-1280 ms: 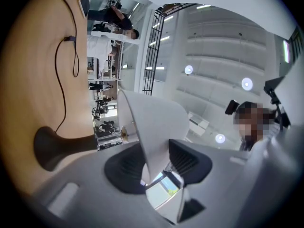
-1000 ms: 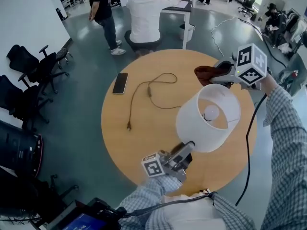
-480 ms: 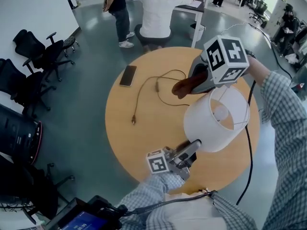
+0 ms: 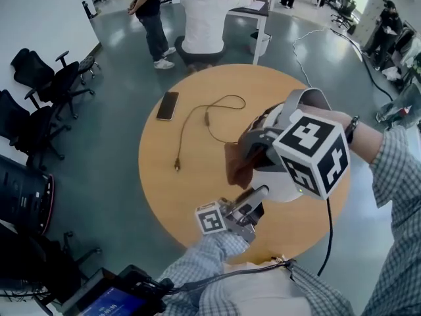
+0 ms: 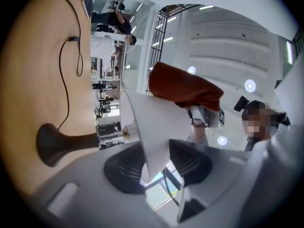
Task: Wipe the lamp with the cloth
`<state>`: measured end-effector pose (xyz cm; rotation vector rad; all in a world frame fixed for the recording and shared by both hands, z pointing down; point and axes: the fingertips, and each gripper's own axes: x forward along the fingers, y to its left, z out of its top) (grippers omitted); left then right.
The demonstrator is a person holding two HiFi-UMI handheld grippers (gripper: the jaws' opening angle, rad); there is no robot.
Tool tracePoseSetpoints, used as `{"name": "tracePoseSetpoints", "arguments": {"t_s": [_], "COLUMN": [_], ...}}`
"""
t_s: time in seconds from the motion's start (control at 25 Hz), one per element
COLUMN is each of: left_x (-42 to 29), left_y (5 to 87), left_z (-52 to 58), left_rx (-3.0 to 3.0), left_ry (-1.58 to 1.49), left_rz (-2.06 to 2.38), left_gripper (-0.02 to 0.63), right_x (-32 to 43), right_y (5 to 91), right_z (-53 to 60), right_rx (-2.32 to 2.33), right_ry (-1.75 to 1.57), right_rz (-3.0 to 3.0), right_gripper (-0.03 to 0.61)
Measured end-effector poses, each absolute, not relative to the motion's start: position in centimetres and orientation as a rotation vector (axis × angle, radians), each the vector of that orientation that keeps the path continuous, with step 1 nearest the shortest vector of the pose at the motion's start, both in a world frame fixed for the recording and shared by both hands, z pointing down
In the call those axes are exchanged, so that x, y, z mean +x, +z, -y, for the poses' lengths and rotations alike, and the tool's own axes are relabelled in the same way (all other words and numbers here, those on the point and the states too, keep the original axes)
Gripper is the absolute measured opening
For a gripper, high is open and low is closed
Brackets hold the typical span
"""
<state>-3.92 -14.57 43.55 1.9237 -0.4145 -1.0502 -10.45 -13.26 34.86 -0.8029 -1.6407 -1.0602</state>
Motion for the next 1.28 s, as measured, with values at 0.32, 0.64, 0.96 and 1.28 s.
{"name": "tracePoseSetpoints", "arguments": {"t_s": [0.32,0.64,0.96,1.28], "left_x": [-4.1,-4.8,-4.8,-4.9], "left_y": [43.6,44.2,43.8,43.5], "left_z": [14.7,13.9,13.4,13.3], "left_rx": [1.887,1.889,1.874,1.865], "left_ry": [-1.038,-1.003,-1.027,-1.037], "left_rz": [0.368,0.388,0.349,0.333], "left_gripper": [0.152,0.137,0.126,0.126], "right_x": [-7.9,-1.5,4.1,6.1], "right_y": [33.9,37.2,39.2,41.5], "right_z": [8.8,6.3,7.3,8.6], "right_rx": [-0.598,-0.394,-0.019,0.258], "right_ry": [-1.447,-1.353,-1.116,-0.929], "right_rz": [1.606,1.641,1.771,1.897], "right_gripper": [0.060,0.060,0.060,0.060]}}
